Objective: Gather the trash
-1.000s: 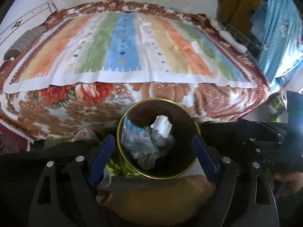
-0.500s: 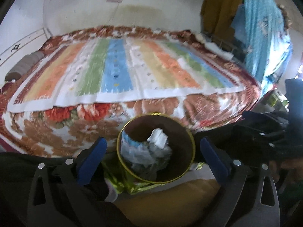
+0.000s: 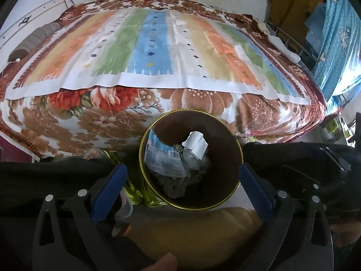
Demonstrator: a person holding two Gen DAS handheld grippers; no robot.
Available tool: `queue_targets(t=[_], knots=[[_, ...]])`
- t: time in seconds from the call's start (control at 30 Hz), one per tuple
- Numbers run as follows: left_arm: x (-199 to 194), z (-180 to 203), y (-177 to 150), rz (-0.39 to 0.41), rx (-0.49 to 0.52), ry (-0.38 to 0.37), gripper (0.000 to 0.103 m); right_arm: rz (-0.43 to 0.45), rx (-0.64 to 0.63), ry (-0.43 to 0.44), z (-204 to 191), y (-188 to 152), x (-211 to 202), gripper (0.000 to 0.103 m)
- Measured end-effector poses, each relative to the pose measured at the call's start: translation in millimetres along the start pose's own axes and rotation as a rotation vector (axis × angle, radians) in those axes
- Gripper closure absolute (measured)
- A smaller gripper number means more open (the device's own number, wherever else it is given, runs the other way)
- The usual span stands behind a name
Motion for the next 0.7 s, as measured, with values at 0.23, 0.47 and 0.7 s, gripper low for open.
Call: queue_targets(t=[0.23,0.47,0.7], knots=[[-1.5,1.5,0.6,0.007,-0.002,-0.004,0.006,-0.003,0.017,0.009,0.8,0.2,1.5,0.009],[-2.4,3.6,-0.6,0.004,-0.006,-0.019,0.006,-0.011,0.026,0.029,3.0,-1.2,-0.2,0.009],[-1.2,4.3,-1.3,0.000,-0.007,-0.021,0.006,-0.012,0.025,0.032,2.6,-2.2,-1.3,0.009]])
Point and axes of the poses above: each gripper's, at about its wrist camera, not at the fingertips, and x roughly the way its jaws point, z to its right, y to its top, the point moved 4 cm from there along x, roughly the way its jaws point, and after that the axes turned 14 degrees about x, right-handed, at the moved point
